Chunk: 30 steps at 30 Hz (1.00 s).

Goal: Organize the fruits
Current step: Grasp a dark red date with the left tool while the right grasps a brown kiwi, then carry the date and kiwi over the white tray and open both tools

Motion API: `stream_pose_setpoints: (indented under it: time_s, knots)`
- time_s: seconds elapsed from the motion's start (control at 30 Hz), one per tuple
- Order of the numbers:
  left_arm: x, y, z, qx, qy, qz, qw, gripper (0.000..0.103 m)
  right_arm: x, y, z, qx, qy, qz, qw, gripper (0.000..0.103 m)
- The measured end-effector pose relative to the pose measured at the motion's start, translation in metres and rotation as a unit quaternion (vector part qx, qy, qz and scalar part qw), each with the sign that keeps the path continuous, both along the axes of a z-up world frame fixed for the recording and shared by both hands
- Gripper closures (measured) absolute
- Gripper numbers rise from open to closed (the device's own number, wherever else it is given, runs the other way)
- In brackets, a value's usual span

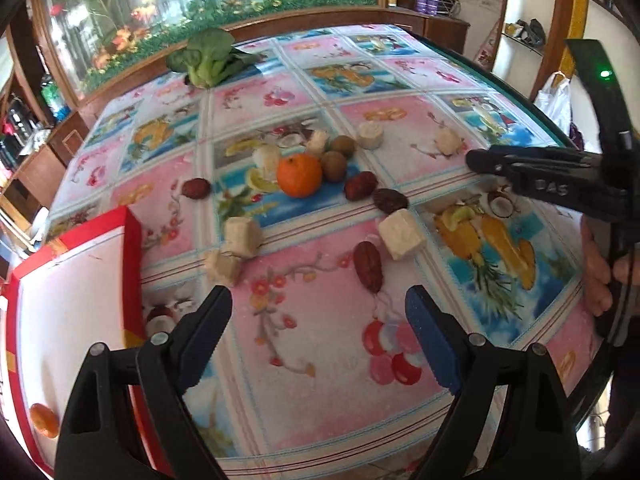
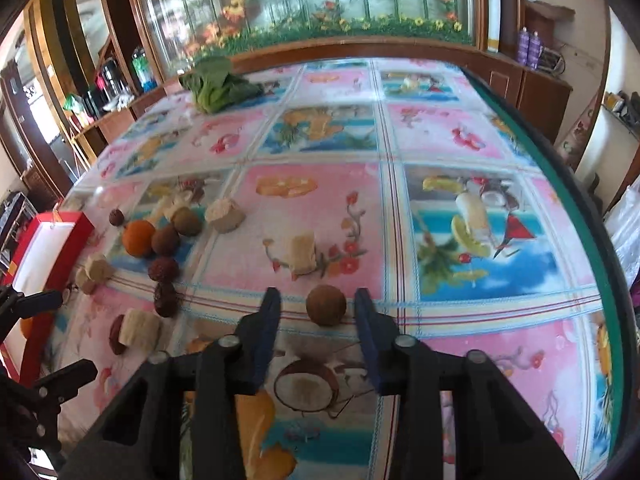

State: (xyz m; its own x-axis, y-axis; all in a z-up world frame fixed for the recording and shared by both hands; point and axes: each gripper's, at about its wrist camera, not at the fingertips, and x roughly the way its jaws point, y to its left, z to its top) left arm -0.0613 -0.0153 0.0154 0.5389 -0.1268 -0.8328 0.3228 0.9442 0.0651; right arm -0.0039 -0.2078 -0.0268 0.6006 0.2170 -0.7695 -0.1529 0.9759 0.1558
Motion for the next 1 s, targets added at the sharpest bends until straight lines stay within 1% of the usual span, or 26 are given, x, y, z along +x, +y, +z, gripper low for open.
stream_pose_setpoints:
  time_s: [0.07, 0.1, 0.13, 0.17, 0.2, 0.27, 0.3, 0.33, 0.4, 0.43, 0.5, 0.57, 0.67, 0.73, 0.77, 0.8, 1.0]
  knots:
    - [0.003, -0.005, -0.003, -0.003, 0.006, -0.008, 0.9999, 0.016, 0.0, -0.004, -0.002, 0.002, 0.004, -0.006, 1.0, 0.078]
    - [0.006, -0.007, -0.004, -0.005, 0.009, -0.009, 0.9999, 0.021, 0.0, -0.005, -0.002, 0.002, 0.004, -0.006, 1.0, 0.081]
    - [0.01, -0.008, -0.006, -0.006, 0.012, -0.011, 0.9998, 0.026, 0.0, -0.005, -0.002, 0.003, 0.003, -0.006, 1.0, 0.082]
    - [0.015, -0.009, -0.009, -0.008, 0.019, -0.012, 0.9997, 0.034, -0.001, -0.005, -0.002, 0.002, 0.001, -0.006, 1.0, 0.082]
    - [0.019, -0.009, -0.012, -0.008, 0.025, -0.011, 0.9996, 0.038, -0.001, -0.004, -0.001, 0.0, 0.0, -0.005, 1.0, 0.082]
    - [0.025, -0.009, -0.019, -0.009, 0.036, -0.009, 0.9993, 0.042, -0.002, -0.002, -0.001, -0.004, -0.003, -0.004, 1.0, 0.082]
    - [0.026, -0.008, -0.019, -0.017, 0.034, -0.009, 0.9992, 0.043, -0.002, -0.002, -0.001, -0.004, -0.003, -0.003, 1.0, 0.082]
    - [0.027, -0.008, -0.019, -0.015, 0.036, -0.011, 0.9992, 0.044, -0.001, -0.001, -0.001, -0.004, -0.004, -0.002, 1.0, 0.082]
    - [0.026, -0.009, -0.019, -0.016, 0.032, -0.015, 0.9992, 0.055, -0.001, -0.001, -0.001, -0.005, -0.005, -0.002, 1.0, 0.082]
    - [0.026, -0.011, -0.018, -0.016, 0.033, -0.02, 0.9991, 0.058, -0.001, -0.001, -0.001, -0.006, -0.006, -0.003, 1.0, 0.083]
    - [0.021, -0.016, -0.018, -0.011, 0.025, -0.031, 0.9991, 0.07, -0.001, -0.001, -0.001, -0.006, -0.006, -0.002, 1.0, 0.083]
    - [0.019, -0.017, -0.018, -0.014, 0.023, -0.033, 0.9991, 0.073, -0.001, -0.001, -0.001, -0.007, -0.008, -0.002, 1.0, 0.083]
    - [0.019, -0.013, -0.017, -0.027, 0.025, -0.028, 0.9989, 0.074, -0.001, -0.001, -0.002, -0.012, -0.011, -0.003, 1.0, 0.083]
    - [0.018, -0.012, -0.017, -0.028, 0.022, -0.027, 0.999, 0.076, 0.0, 0.001, -0.001, -0.02, -0.014, -0.002, 1.0, 0.083]
    - [0.018, -0.012, -0.017, -0.028, 0.021, -0.026, 0.999, 0.078, 0.0, 0.002, -0.001, -0.022, -0.015, -0.002, 1.0, 0.083]
    - [0.018, -0.012, -0.017, -0.031, 0.02, -0.024, 0.999, 0.085, 0.0, 0.002, -0.001, -0.022, -0.015, -0.002, 1.0, 0.083]
    - [0.017, -0.005, -0.017, -0.057, 0.028, -0.013, 0.9979, 0.086, 0.001, 0.0, -0.001, -0.018, -0.018, -0.011, 1.0, 0.083]
